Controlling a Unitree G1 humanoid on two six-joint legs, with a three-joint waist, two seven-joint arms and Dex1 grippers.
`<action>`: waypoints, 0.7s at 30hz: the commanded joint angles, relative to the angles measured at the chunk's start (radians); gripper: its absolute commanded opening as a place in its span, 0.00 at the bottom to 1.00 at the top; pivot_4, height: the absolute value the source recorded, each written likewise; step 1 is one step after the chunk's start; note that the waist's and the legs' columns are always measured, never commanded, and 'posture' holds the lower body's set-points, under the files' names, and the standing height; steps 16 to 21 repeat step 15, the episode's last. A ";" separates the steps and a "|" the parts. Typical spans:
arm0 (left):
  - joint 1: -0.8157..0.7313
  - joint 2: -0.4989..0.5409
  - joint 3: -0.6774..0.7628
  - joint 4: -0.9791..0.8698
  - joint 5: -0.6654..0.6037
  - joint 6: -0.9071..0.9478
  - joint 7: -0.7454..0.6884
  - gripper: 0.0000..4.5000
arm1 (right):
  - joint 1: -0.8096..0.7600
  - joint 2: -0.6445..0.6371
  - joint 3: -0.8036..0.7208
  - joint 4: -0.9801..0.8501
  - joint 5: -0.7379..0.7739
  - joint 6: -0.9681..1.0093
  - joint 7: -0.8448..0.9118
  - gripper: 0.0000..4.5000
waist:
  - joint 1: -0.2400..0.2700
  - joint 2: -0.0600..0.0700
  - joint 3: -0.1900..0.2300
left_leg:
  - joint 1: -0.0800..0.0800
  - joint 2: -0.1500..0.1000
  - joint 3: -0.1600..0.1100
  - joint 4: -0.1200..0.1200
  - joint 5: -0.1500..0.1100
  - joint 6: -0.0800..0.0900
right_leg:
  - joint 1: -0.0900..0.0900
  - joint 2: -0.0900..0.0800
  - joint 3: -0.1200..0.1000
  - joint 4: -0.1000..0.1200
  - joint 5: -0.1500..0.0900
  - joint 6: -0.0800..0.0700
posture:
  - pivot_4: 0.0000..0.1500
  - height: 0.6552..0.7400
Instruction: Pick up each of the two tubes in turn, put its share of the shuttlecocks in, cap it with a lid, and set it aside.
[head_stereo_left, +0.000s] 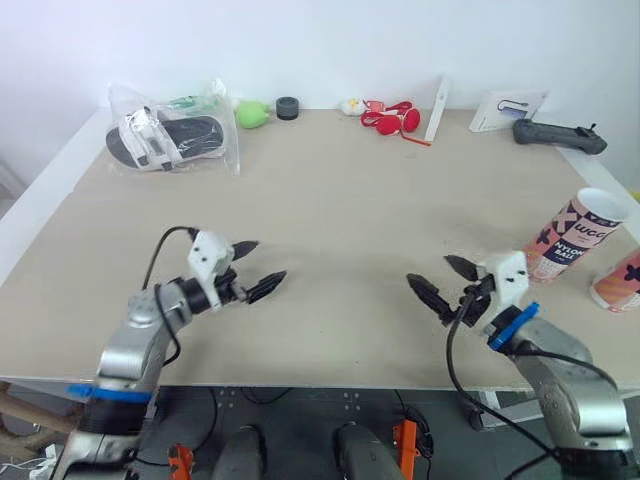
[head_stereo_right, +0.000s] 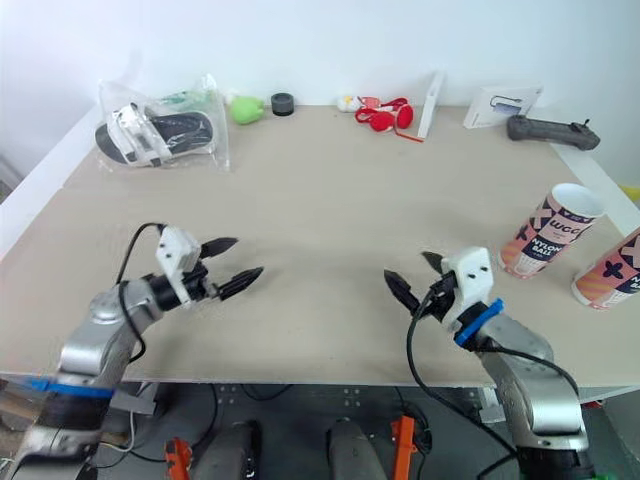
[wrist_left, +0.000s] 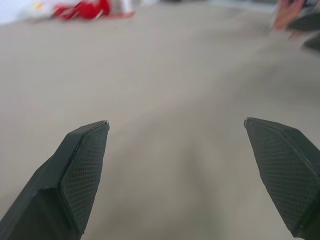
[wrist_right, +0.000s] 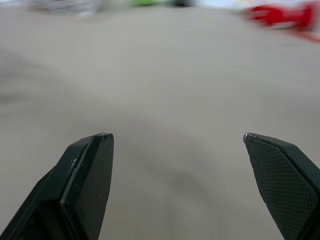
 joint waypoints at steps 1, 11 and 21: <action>0.047 0.024 0.040 -0.103 -0.015 -0.008 0.020 1.00 | -0.050 -0.011 0.013 0.015 0.025 0.024 0.057 0.99 | 0.004 0.000 0.000 | 0.000 0.000 0.000 0.000 0.000 0.000 | 0.000 0.000 0.000 0.000 0.000 0.000 | 1.00 1.00; 0.077 0.032 0.040 -0.141 -0.020 0.017 0.053 1.00 | -0.095 0.042 0.044 0.070 -0.019 0.012 0.069 0.99 | 0.020 0.000 0.000 | -0.001 0.000 0.001 0.000 0.000 0.000 | -0.001 0.000 0.000 -0.002 0.000 0.001 | 1.00 1.00; 0.075 0.040 0.032 -0.133 -0.007 0.024 0.056 1.00 | -0.071 0.059 0.048 0.067 -0.036 -0.005 0.071 0.99 | 0.020 0.000 0.000 | -0.002 0.000 0.001 0.000 0.000 0.000 | -0.001 0.000 0.000 -0.002 0.000 0.001 | 1.00 1.00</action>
